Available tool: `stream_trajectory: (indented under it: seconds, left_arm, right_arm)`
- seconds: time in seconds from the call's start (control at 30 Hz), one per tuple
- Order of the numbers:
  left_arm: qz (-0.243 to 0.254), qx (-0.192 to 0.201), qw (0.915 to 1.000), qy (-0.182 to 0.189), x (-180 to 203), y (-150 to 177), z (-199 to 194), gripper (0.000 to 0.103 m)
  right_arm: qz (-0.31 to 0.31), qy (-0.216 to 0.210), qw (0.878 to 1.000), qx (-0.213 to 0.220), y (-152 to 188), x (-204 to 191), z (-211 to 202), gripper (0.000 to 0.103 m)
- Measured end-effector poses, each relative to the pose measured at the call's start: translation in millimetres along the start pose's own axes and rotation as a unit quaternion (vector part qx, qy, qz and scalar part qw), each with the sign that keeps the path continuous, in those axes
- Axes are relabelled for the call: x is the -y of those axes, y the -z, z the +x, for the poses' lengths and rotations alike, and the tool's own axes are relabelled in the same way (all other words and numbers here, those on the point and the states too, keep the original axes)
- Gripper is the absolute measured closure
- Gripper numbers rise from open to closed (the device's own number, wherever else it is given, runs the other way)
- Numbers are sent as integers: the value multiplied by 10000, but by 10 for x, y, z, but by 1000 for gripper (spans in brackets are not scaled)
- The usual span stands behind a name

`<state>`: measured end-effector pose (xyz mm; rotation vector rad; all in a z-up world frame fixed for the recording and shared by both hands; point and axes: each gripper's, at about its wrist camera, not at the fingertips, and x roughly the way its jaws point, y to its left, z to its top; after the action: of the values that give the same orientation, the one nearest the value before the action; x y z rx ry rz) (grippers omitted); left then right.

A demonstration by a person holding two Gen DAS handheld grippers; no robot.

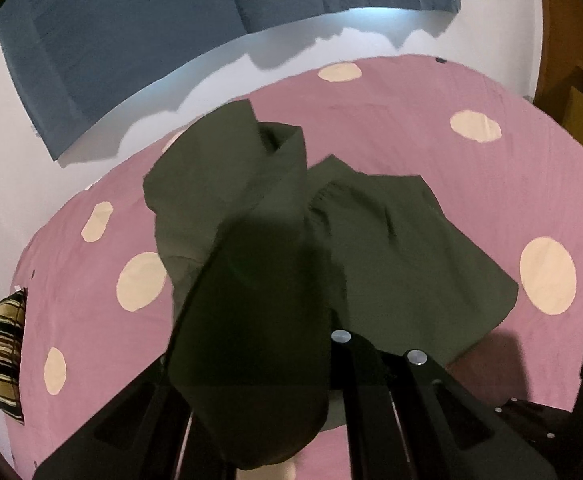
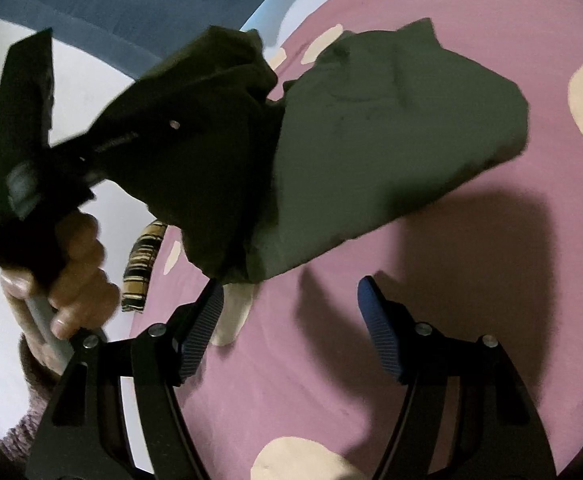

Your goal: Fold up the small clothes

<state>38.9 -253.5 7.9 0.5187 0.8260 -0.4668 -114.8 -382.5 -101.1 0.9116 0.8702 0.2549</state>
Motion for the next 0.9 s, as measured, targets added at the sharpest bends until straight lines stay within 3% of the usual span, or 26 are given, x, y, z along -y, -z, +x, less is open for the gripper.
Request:
stream_trajectory:
  seconds: [0.23,0.9]
  left_arm:
    - [82,-72,9999,-133,210,69,139,96]
    - [518,41,9952,-825,610,210,294,93]
  right_arm:
    - [137,-79,9999,41,-90,46,82,34]
    - [421,-198,9988,171,-14,149,-203,33]
